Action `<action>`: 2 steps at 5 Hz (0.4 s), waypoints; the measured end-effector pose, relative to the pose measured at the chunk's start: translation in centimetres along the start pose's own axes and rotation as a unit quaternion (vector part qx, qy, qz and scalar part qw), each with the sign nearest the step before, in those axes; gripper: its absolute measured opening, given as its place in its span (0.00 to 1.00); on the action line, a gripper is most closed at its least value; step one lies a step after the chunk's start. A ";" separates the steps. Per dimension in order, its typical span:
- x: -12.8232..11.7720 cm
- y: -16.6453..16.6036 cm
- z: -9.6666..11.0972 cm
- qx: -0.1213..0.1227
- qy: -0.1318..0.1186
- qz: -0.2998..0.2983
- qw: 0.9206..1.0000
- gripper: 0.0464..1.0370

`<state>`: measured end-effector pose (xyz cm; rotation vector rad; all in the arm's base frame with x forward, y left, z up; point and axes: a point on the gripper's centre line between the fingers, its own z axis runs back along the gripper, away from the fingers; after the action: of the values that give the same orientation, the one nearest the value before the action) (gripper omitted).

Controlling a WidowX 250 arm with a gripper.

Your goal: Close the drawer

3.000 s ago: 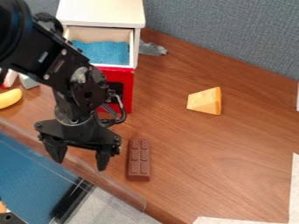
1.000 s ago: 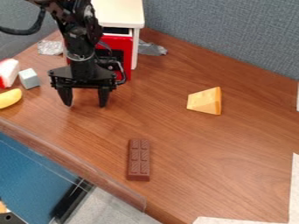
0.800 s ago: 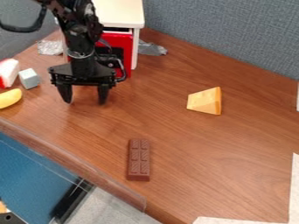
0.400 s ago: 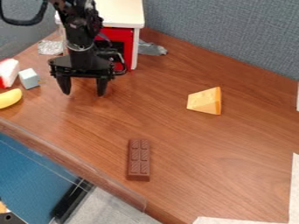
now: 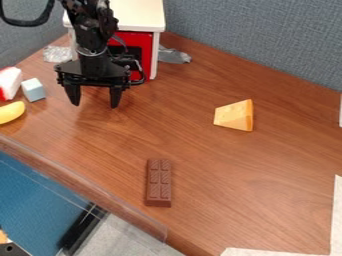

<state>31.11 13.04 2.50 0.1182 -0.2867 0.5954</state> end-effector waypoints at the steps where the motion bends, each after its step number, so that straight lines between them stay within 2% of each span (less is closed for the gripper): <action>1: -2.3 -0.3 1.3 -0.009 0.009 -0.008 1.000 0.96; 2: -5.2 -1.2 4.0 -0.028 0.016 -0.032 0.999 0.96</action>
<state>26.76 8.54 4.76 0.0624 -0.2668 0.5258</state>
